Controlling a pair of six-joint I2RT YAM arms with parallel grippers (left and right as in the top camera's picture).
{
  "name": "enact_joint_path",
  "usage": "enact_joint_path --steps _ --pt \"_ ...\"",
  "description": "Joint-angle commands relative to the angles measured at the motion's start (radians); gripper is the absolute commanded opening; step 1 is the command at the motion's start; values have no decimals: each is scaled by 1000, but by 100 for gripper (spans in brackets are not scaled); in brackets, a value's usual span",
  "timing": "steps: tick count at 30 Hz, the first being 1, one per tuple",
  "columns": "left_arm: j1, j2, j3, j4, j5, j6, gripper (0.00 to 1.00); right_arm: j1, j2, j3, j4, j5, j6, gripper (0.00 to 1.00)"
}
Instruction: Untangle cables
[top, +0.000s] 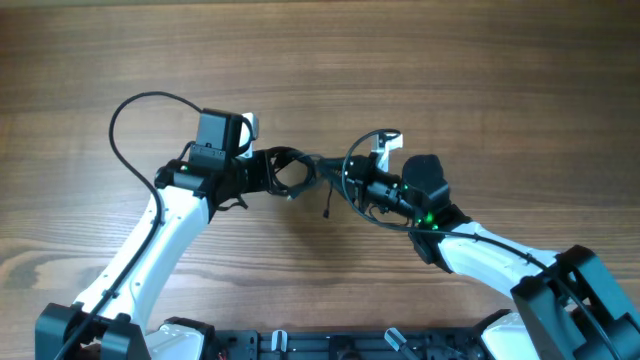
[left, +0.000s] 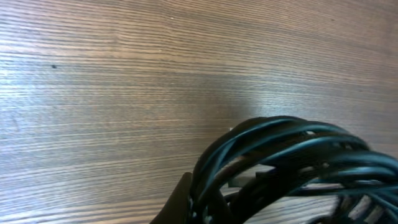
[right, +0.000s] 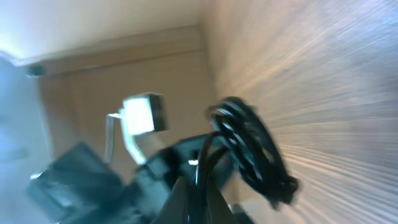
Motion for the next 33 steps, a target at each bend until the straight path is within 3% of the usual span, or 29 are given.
enact_joint_path --steps 1,11,20,28,33 --pt "-34 -20 12 15 -77 -93 4 -10 3 12 98 29 117 5" --pt "-163 -10 11 23 -193 -208 4 -10 3 12 144 219 275 5" --pt "-192 -10 10 23 -191 -211 4 -10 3 12 166 435 431 5" --pt "-192 -10 10 4 -188 -211 4 -11 3 12 191 588 425 5" --pt "-192 -10 9 -19 -143 -195 4 -11 3 12 130 695 158 5"
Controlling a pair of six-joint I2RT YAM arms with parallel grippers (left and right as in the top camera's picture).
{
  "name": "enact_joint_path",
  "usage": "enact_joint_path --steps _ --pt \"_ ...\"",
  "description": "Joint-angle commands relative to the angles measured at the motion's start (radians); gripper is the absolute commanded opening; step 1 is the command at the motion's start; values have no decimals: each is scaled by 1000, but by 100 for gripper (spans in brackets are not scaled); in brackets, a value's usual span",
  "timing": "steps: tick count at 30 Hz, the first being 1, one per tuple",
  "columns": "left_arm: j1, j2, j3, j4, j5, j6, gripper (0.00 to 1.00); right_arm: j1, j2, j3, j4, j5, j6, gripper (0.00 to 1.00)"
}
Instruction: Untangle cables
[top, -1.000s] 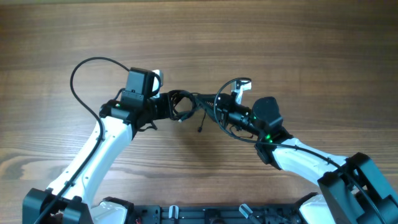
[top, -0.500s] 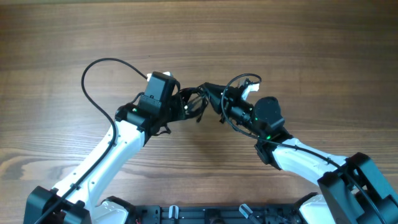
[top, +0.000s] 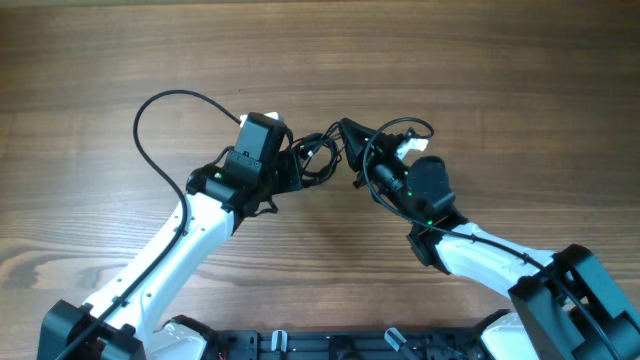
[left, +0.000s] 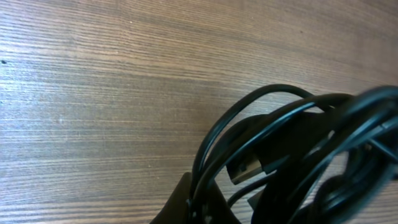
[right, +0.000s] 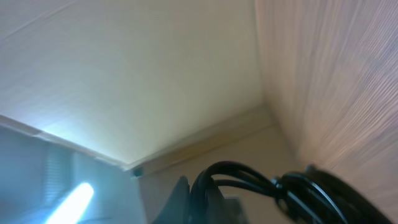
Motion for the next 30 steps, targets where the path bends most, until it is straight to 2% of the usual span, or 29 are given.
enact_joint_path --steps 1,4,8,12,14,16,17,19,30 --pt "5 -4 -17 -54 11 13 4 -31 -2 12 -19 246 -254 5" --pt "5 -4 -17 -62 41 13 4 -31 -2 12 -40 291 -429 5" --pt "5 -4 -17 -76 93 21 4 -31 -2 12 -37 317 -426 5" --pt "5 -4 -17 -130 122 86 4 -31 -2 12 -30 366 -455 5" --pt "5 -4 -17 -136 111 95 4 -31 -2 12 -30 328 -512 5" --pt "5 -4 -17 -133 81 95 4 -31 -2 12 -32 227 -710 5" --pt "5 -4 -17 -131 57 95 4 -31 -2 12 -44 134 -890 5" --pt "6 -4 -17 -124 32 95 4 -31 -2 12 -101 9 -1074 5" --pt "6 -4 -17 -71 32 88 4 -31 -2 12 -275 -198 -1101 5"
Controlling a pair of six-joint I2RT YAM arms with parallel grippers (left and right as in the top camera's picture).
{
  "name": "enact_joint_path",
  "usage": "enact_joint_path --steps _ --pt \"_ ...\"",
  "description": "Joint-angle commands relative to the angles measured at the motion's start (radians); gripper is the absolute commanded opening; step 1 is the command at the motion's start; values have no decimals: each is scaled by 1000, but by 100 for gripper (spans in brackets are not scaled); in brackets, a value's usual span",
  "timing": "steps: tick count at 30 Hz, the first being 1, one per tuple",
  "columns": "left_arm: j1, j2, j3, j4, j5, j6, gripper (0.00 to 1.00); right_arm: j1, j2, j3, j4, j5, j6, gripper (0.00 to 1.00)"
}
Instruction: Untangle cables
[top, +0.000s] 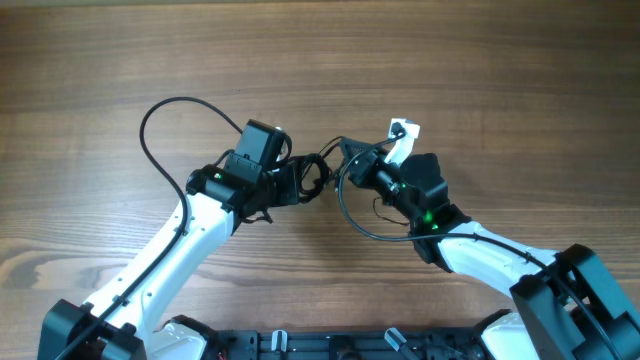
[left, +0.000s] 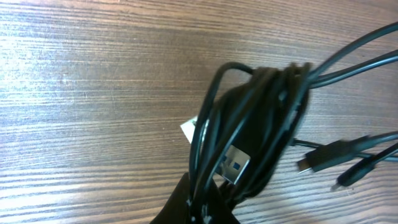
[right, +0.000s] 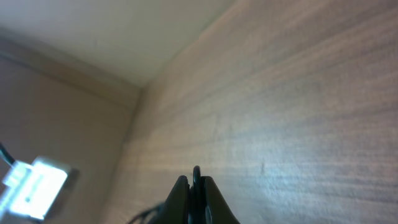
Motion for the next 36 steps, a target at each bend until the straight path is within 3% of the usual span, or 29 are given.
enact_joint_path --steps 1,6,13,16,19,23,28,29,33,35,36 --pt "5 -4 -11 49 -16 18 4 -8 -2 11 -40 -130 -42 4" --pt "4 -4 -11 125 -16 -61 4 -8 -2 11 -146 -319 -42 5" --pt "4 -4 -11 180 2 -65 5 10 -2 11 -213 -469 -94 5" --pt "5 -4 -11 190 2 -64 22 14 -2 11 -253 -433 -90 4" --pt "5 -4 -11 169 -10 -64 59 14 -2 11 -320 -340 -38 5" --pt "5 -3 -12 79 -9 -128 67 14 -2 11 -348 -272 22 5" --pt "3 43 -13 -137 -5 -483 69 14 -2 11 -348 -251 63 5" --pt "3 60 -14 -179 14 -567 82 14 -2 11 -348 -249 69 5" --pt "3 128 -14 -183 124 -665 95 14 -2 11 -348 -250 70 5" --pt "3 161 -14 -162 126 -667 92 14 -2 11 -348 -251 70 5" --pt "3 180 -14 -145 126 -675 86 14 -2 11 -348 -251 70 5"
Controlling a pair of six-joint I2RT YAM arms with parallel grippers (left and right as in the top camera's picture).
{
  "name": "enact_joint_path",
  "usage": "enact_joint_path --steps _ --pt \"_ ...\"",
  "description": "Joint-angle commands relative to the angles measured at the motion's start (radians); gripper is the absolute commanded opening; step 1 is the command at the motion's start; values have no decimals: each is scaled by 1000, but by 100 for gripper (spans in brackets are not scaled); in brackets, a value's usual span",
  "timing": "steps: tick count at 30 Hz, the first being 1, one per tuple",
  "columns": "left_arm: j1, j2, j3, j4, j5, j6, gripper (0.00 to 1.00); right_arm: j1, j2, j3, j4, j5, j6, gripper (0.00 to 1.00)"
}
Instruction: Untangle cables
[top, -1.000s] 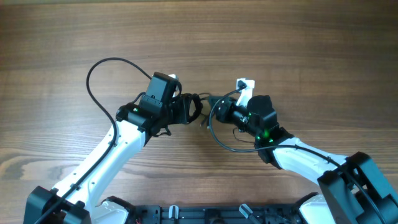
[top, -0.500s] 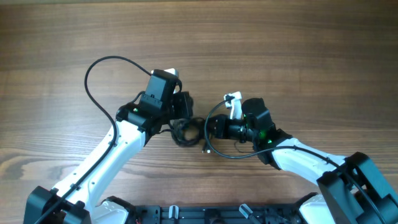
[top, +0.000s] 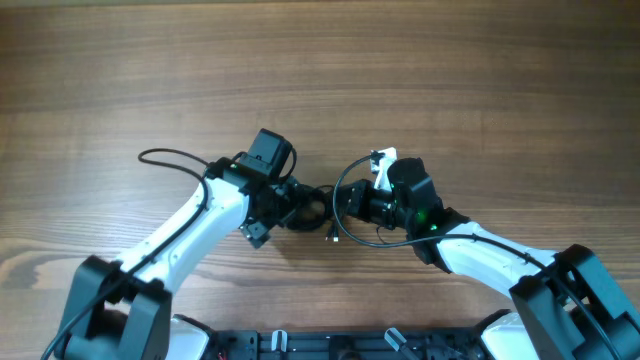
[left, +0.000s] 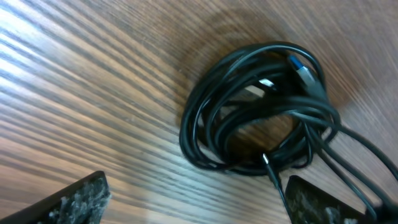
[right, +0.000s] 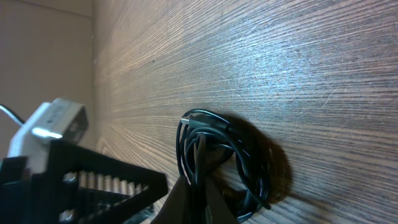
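Observation:
The black cable coil (left: 258, 115) lies flat on the wooden table, with a blue-tipped USB plug (left: 303, 70) on top of it. My left gripper (left: 199, 190) stands open just in front of the coil, holding nothing. My right gripper (right: 196, 186) is shut on a black strand of the cable at the coil's (right: 227, 155) near side. In the overhead view the coil (top: 313, 207) sits between the left gripper (top: 296, 212) and the right gripper (top: 350, 207). A loose loop (top: 337, 193) arcs round the right gripper.
The left arm's own black lead (top: 170, 155) curves out over the table to the left. The wooden table (top: 450, 90) stretches to the back and both sides. The arms' bases (top: 300, 345) stand along the front edge.
My left gripper was shut on the lifted coil; now it is open and the coil lies on the table. Both grippers are nearer the front edge. The right stays shut on its strand.
First both grippers were shut on the bundle, holding it between them at mid-table. Then they stood closer together and farther back. Later a loop showed beside the right gripper. Now the left has let go and the coil rests on the table.

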Motion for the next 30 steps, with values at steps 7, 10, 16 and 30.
enact_joint_path --steps 7,10,16,30 --pt "-5 216 -5 71 35 -268 75 2 -2 10 3 17 10 5" --pt "-36 264 -5 145 51 -268 79 2 -2 10 3 17 10 5" --pt "-68 279 -4 176 -24 -259 4 2 -2 10 2 -6 10 5" --pt "169 33 -4 211 -160 34 4 2 -2 10 8 -340 -31 13"
